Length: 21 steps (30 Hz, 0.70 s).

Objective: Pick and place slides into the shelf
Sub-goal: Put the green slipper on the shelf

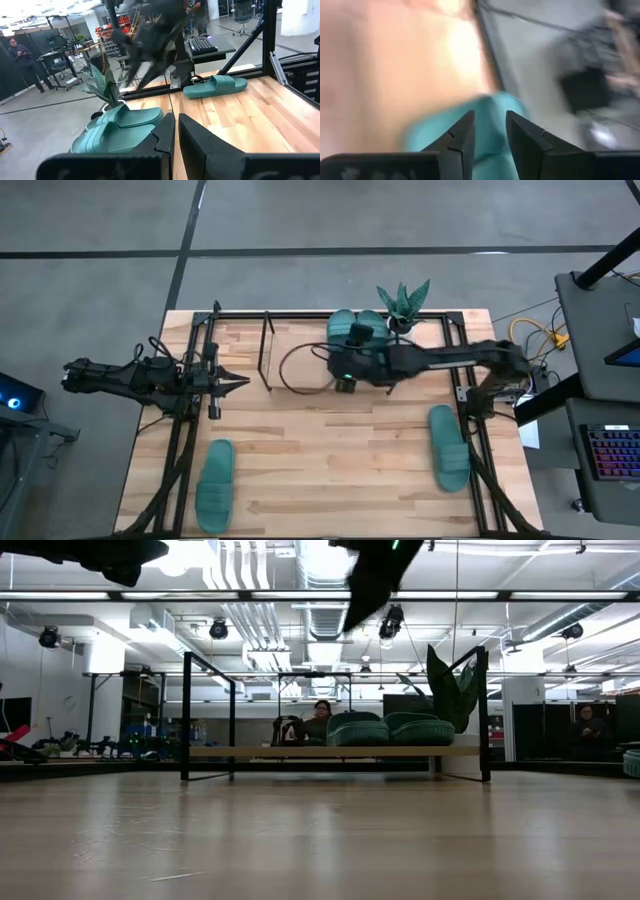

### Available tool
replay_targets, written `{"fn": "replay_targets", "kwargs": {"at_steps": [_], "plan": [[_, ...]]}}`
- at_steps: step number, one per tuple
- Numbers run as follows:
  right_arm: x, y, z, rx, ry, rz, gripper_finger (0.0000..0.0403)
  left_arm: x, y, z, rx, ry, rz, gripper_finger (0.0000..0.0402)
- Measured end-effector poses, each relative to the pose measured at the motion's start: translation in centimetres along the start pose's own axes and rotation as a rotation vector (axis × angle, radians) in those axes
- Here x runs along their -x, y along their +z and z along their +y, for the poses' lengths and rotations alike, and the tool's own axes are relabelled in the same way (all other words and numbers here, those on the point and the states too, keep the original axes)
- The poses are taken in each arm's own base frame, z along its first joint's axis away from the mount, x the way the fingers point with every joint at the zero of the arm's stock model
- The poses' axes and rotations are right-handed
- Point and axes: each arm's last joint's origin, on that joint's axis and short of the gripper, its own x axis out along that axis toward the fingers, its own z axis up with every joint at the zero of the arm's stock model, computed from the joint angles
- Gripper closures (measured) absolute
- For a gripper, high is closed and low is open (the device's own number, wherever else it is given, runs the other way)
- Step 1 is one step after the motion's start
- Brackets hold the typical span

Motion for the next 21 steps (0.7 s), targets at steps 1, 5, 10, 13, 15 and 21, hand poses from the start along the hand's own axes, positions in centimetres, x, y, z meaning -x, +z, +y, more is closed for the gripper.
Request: {"fn": "replay_targets", "kwargs": {"at_steps": [1, 5, 10, 13, 15, 21], "plan": [[1.4, 0.1, 0.0, -0.025, 0.073, -0.043, 0.0308, 0.0, 0.0, 0.0, 0.012, 0.000, -0.001, 0.0393], [6.0, -0.5, 0.0, -0.088, 0.386, -0.165, 0.0322, 0.0, 0.0, 0.0, 0.029, -0.003, -0.001, 0.0393], [10.3, -3.0, 0.4, -0.088, 0.499, -0.229, 0.0334, 0.0, 0.0, 0.0, 0.029, -0.003, -0.002, 0.0393], [12.2, -4.6, 1.2, -0.073, 0.515, -0.254, 0.0334, 0.0, 0.0, 0.0, 0.022, -0.002, -0.001, 0.0393], [13.3, -5.5, 1.7, -0.066, 0.521, -0.271, 0.0333, 0.0, 0.0, 0.0, 0.021, -0.002, -0.002, 0.0393], [16.1, -7.2, 3.5, -0.007, 0.529, -0.320, 0.0335, 0.0, 0.0, 0.0, 0.021, -0.002, -0.002, 0.0393]]}}
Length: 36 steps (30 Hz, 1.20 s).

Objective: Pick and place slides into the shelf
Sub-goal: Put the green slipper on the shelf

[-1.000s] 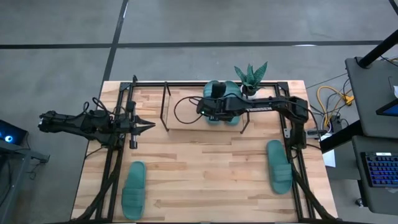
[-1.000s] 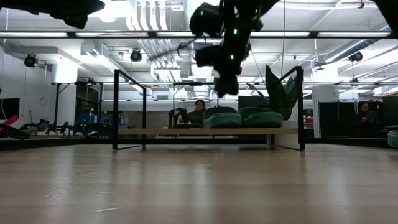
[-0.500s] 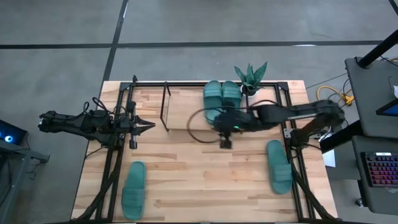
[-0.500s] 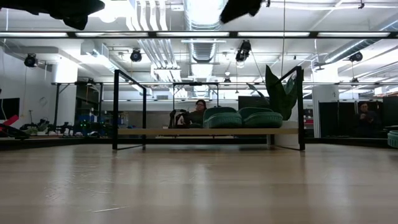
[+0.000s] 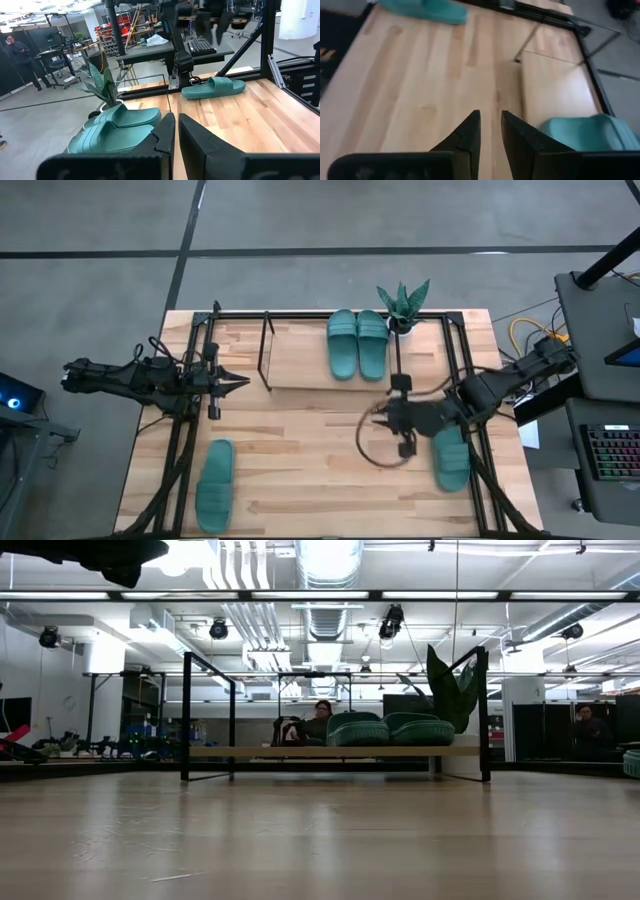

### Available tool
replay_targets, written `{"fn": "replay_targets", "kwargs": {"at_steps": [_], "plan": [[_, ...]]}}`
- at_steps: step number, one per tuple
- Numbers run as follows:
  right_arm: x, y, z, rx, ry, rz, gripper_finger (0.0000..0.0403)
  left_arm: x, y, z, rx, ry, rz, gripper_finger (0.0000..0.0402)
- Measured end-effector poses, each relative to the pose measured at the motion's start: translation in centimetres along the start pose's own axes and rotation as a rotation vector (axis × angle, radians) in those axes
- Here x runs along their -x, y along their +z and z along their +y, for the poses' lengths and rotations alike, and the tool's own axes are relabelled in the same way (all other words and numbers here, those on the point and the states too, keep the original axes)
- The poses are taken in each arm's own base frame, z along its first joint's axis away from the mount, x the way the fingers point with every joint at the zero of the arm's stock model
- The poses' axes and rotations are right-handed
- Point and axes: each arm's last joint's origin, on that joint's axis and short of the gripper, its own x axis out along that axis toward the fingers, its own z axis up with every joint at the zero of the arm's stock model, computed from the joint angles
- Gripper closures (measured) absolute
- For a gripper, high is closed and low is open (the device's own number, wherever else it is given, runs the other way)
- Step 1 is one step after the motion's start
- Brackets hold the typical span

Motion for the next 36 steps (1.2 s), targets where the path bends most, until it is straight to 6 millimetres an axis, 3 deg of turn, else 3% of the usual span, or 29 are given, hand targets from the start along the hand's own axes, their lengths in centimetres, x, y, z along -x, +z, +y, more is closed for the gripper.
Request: {"fn": "replay_targets", "kwargs": {"at_steps": [5, 14, 20, 30, 36], "plan": [[1.1, -1.2, 2.0, 0.096, 0.068, 0.080, 0.0332, 0.0, 0.0, 0.0, 0.000, 0.000, 0.001, 0.0393], [2.9, -3.0, 4.6, -0.115, 0.149, 0.205, 0.0339, 0.0, -0.1, 0.0, -0.001, -0.002, 0.008, 0.0393], [3.8, -3.8, 6.3, -0.074, 0.180, 0.198, 0.0327, 0.0, -0.1, 0.0, 0.000, -0.001, 0.008, 0.0393], [2.2, -6.4, 12.9, 0.070, 0.204, 0.320, 0.0246, 0.0, -0.1, 0.0, 0.051, -0.001, 0.008, 0.0393], [1.6, -8.3, 16.1, -0.035, 0.119, 0.427, 0.0221, -0.1, -0.1, 0.0, 0.052, -0.001, 0.011, 0.0393]]}}
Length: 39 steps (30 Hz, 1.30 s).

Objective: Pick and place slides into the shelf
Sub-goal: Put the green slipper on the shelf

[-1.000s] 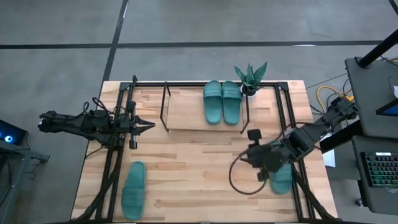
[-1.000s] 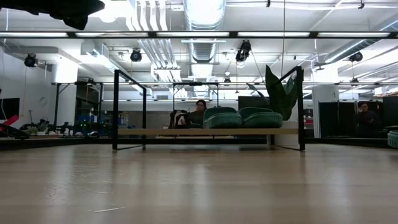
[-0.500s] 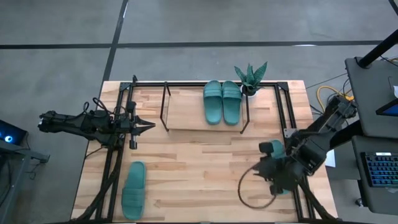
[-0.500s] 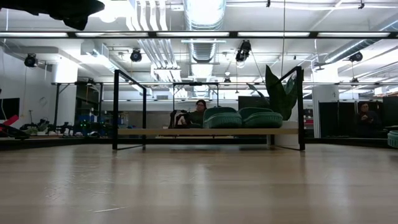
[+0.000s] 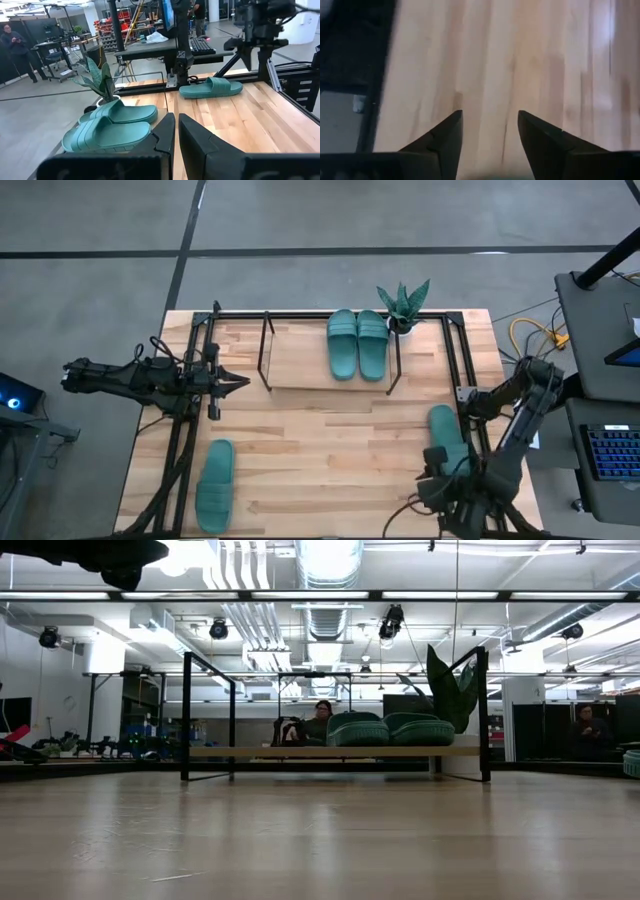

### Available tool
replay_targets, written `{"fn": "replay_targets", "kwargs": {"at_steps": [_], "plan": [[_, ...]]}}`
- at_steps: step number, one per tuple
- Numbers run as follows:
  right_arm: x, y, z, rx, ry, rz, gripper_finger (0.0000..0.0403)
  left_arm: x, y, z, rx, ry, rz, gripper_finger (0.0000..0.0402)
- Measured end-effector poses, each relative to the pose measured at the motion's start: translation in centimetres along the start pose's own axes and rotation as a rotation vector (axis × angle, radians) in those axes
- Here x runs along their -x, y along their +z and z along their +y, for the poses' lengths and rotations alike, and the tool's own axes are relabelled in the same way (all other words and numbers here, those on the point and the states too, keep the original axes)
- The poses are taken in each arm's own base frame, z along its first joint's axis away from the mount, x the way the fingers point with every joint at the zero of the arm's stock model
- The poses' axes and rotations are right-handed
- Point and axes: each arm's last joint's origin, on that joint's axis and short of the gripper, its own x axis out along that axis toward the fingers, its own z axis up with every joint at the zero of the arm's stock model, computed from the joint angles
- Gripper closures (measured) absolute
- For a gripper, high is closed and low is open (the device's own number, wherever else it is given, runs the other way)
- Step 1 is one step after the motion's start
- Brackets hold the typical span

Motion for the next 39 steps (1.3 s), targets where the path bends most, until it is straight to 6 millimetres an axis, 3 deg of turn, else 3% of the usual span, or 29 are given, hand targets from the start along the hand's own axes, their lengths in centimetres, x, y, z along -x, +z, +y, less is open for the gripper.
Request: {"fn": "replay_targets", "kwargs": {"at_steps": [8, 15, 23, 39], "plan": [[-1.4, -4.1, 1.8, -0.225, -0.232, 0.214, 0.0238, 0.0, 0.0, 0.0, 0.000, 0.000, 0.000, 0.0393], [-2.3, -5.5, 3.1, -0.355, -0.294, 0.229, 0.0260, -0.2, -0.1, -0.1, -0.006, -0.001, 0.011, 0.0393], [-4.1, -6.5, 3.7, -0.350, -0.390, 0.350, 0.0277, -0.4, -0.2, -0.1, -0.015, -0.003, 0.024, 0.0393], [-6.4, -7.8, 4.0, -0.247, -0.575, 0.481, 0.0252, -0.4, -0.2, -0.1, -0.017, -0.003, 0.024, 0.0393]]}}
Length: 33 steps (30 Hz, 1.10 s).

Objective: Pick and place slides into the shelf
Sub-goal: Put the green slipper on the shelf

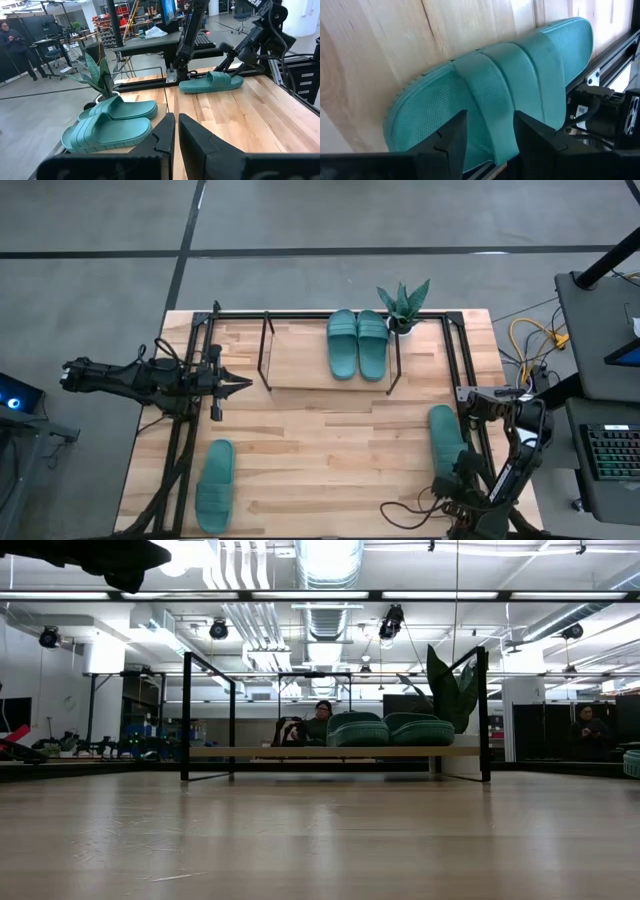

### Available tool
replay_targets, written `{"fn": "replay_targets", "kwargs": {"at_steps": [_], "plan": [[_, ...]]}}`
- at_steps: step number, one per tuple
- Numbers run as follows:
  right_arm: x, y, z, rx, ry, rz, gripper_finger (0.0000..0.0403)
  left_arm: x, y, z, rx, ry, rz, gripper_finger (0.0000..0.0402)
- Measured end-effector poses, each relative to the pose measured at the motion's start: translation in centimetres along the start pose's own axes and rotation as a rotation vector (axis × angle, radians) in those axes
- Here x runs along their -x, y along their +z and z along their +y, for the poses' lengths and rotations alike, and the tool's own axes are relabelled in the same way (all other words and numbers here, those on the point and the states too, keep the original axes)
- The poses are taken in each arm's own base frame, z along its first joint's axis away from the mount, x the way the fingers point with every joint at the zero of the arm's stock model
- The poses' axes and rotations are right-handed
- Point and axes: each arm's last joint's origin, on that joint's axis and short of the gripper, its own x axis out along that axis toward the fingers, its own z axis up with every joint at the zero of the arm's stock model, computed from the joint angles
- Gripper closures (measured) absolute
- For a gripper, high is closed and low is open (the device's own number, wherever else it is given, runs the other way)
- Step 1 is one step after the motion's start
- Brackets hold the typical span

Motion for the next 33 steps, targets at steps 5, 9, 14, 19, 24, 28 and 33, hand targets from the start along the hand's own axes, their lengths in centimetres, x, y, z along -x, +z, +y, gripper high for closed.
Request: {"fn": "replay_targets", "kwargs": {"at_steps": [5, 9, 14, 19, 24, 28, 33], "plan": [[-0.6, 0.0, 0.4, 0.026, -0.050, 0.000, 0.0252, -0.1, 0.0, 0.0, -0.001, -0.001, 0.005, 0.0393], [-1.1, -0.2, 0.6, 0.038, -0.103, 0.002, 0.0252, -0.1, 0.0, 0.0, -0.001, -0.001, 0.005, 0.0393], [-1.3, -0.2, 0.7, 0.037, -0.117, -0.003, 0.0257, -0.3, -0.1, -0.1, -0.004, -0.003, 0.017, 0.0393], [-1.3, -0.2, 0.7, 0.036, -0.114, -0.007, 0.0271, -0.6, -0.2, -0.2, -0.008, -0.005, 0.032, 0.0393], [-1.3, -0.2, 0.7, 0.036, -0.114, -0.007, 0.0303, -0.8, -0.4, -0.3, -0.012, -0.007, 0.046, 0.0393], [-1.3, -0.1, 0.7, 0.029, -0.114, -0.011, 0.0358, -0.9, -0.4, -0.3, -0.012, -0.007, 0.047, 0.0393], [-1.3, -0.1, 0.6, 0.017, -0.119, -0.031, 0.0389, -0.9, -0.4, -0.3, -0.012, -0.007, 0.046, 0.0393]]}}
